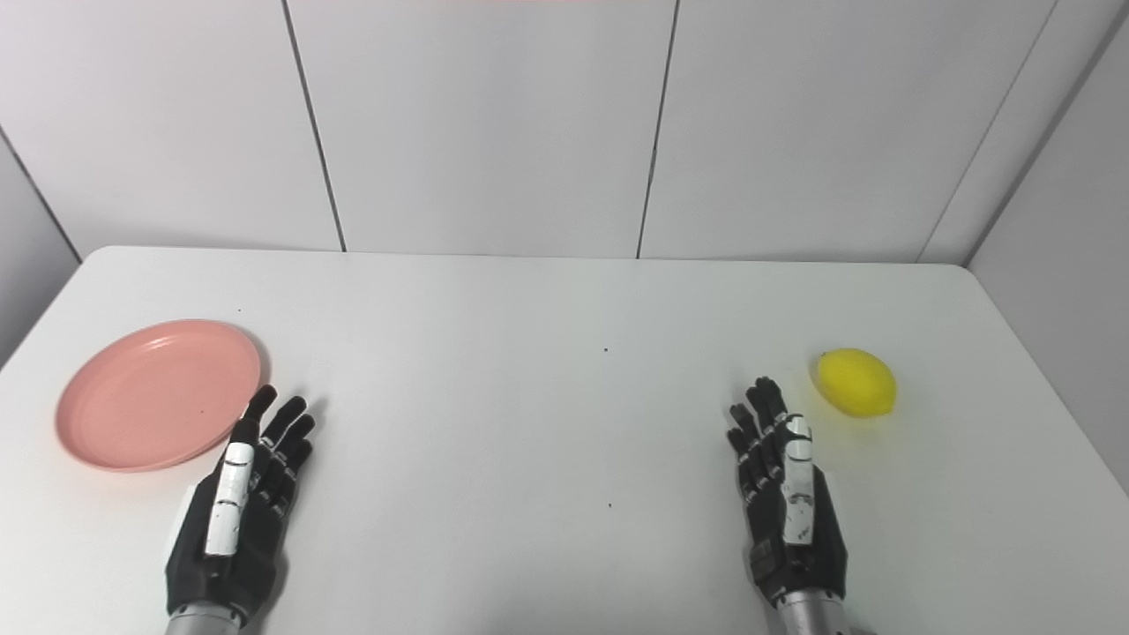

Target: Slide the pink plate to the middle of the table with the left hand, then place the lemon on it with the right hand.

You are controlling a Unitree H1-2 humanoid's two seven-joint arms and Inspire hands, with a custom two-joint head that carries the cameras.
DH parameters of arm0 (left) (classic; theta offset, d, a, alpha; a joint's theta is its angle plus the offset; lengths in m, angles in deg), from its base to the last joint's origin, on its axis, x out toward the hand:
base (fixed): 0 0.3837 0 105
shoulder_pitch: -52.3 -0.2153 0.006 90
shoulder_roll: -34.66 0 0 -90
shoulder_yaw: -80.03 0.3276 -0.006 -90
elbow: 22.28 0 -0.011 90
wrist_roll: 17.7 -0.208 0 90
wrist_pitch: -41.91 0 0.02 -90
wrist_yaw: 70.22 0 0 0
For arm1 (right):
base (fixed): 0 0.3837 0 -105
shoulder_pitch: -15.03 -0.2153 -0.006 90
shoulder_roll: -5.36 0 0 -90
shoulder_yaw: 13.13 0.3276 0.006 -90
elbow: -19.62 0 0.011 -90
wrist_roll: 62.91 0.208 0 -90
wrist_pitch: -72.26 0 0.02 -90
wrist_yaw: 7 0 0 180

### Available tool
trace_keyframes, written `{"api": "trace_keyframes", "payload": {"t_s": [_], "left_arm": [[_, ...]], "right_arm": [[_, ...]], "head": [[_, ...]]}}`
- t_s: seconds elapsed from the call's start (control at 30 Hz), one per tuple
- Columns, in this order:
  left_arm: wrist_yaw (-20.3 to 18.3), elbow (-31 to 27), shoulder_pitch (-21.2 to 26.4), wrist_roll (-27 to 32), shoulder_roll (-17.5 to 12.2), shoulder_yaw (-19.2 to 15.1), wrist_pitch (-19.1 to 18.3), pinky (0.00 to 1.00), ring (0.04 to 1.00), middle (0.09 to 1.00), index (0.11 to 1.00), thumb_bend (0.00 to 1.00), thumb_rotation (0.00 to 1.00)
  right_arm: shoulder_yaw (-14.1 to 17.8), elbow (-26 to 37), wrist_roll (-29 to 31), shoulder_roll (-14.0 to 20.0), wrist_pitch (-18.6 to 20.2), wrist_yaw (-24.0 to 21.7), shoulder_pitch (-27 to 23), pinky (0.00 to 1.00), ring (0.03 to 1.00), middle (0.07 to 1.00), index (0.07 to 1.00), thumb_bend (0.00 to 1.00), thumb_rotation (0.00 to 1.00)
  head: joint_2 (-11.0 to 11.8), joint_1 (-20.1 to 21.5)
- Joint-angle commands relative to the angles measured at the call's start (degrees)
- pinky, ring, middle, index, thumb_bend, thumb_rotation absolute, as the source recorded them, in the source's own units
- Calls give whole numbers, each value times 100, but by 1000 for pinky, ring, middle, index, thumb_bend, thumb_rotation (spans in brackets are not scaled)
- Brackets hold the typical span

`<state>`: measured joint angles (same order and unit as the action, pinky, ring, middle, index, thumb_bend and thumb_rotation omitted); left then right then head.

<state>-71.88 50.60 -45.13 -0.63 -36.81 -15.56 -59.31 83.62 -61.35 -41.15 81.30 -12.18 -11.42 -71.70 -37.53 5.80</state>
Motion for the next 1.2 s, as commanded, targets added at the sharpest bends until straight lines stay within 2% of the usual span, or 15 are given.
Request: {"api": "trace_keyframes", "payload": {"t_s": [0.0, 0.7, 0.93, 1.17], "left_arm": [[-28, -3, -165, -5, -79, -15, 52, 982, 925, 902, 922, 612, 709], [-8, 8, -167, -42, -76, 13, 40, 974, 923, 902, 923, 623, 706], [-9, 4, -167, -25, -74, 16, 44, 972, 916, 896, 914, 621, 702], [-34, 37, -187, -76, -52, 83, 109, 968, 920, 901, 925, 610, 707]], "right_arm": [[-9, -131, 5, 3, 196, 18, 72, 1000, 960, 971, 937, 811, 912], [-12, -85, 1, 7, 231, 42, 88, 998, 956, 970, 934, 807, 921], [46, -172, 59, -19, 147, 9, 66, 999, 952, 964, 926, 821, 890], [73, -182, 44, 25, 104, -39, 72, 1000, 955, 969, 940, 797, 930]], "head": [[0, 19], [0, -4], [23, -50], [63, -393]]}}
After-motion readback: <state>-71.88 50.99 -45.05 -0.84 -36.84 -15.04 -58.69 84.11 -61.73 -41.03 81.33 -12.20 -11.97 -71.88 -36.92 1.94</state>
